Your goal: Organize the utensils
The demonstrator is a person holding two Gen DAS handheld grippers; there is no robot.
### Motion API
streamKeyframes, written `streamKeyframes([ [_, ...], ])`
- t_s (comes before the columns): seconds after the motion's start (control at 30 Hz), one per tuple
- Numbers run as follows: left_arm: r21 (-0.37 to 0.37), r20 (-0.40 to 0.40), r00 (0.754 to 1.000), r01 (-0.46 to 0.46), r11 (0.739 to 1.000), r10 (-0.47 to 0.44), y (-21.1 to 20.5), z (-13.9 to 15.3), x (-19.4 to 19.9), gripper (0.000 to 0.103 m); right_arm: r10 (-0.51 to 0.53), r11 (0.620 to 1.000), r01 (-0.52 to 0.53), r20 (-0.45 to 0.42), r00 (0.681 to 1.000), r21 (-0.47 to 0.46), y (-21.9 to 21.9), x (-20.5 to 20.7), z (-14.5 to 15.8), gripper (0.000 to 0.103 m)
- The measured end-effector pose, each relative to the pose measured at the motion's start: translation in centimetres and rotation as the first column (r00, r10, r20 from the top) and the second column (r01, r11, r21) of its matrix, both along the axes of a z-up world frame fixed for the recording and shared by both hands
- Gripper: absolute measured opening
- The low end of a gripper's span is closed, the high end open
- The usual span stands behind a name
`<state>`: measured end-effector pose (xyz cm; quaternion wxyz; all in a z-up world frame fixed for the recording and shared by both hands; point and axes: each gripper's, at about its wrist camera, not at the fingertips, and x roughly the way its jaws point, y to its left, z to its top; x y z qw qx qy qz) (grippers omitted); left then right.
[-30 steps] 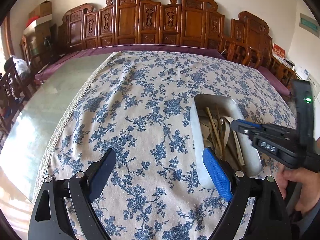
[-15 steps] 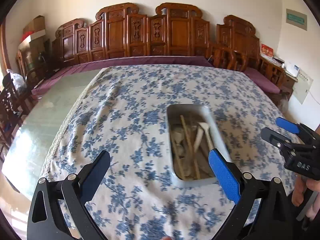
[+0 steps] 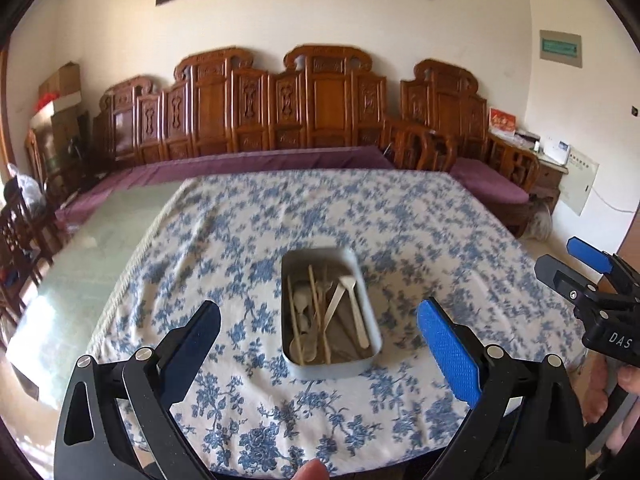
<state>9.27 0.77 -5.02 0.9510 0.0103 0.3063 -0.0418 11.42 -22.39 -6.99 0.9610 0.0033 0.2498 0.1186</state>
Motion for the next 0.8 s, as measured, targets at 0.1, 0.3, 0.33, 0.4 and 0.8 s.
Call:
streamKeyframes([
  [0.1, 0.007, 0.036, 0.999, 0.008, 1.0, -0.008, -0.7, 1.6, -1.0, 0.095, -0.012, 1.0, 0.012, 0.039, 0.999, 0.006, -0.5, -1.2, 1.7, 0.1],
  [0.3, -0.011, 0.088, 0.996, 0.006, 1.0, -0.005, -1.3, 4.6, -2.7, 0.095, -0.03, 1.0, 0.029, 0.094, 0.995, 0.011, -1.1, -2.7, 4.2, 0.1],
  [0.33, -0.014, 0.098, 0.995, 0.005, 1.0, -0.003, -1.3, 5.0, -3.0, 0.095, -0.03, 0.999, 0.029, 0.101, 0.994, 0.015, -1.3, -3.0, 4.6, 0.1],
  [0.4, -0.014, 0.113, 0.994, 0.0, 1.0, 0.002, -1.4, 5.7, -3.4, 0.095, -0.032, 0.999, 0.03, 0.113, 0.993, 0.017, -1.4, -3.3, 5.1, 0.1],
  [0.8, -0.015, 0.163, 0.986, -0.015, 1.0, 0.017, -1.3, 7.0, -4.7, 0.095, -0.035, 0.999, 0.032, 0.142, 0.989, 0.021, -1.7, -4.3, 6.1, 0.1],
])
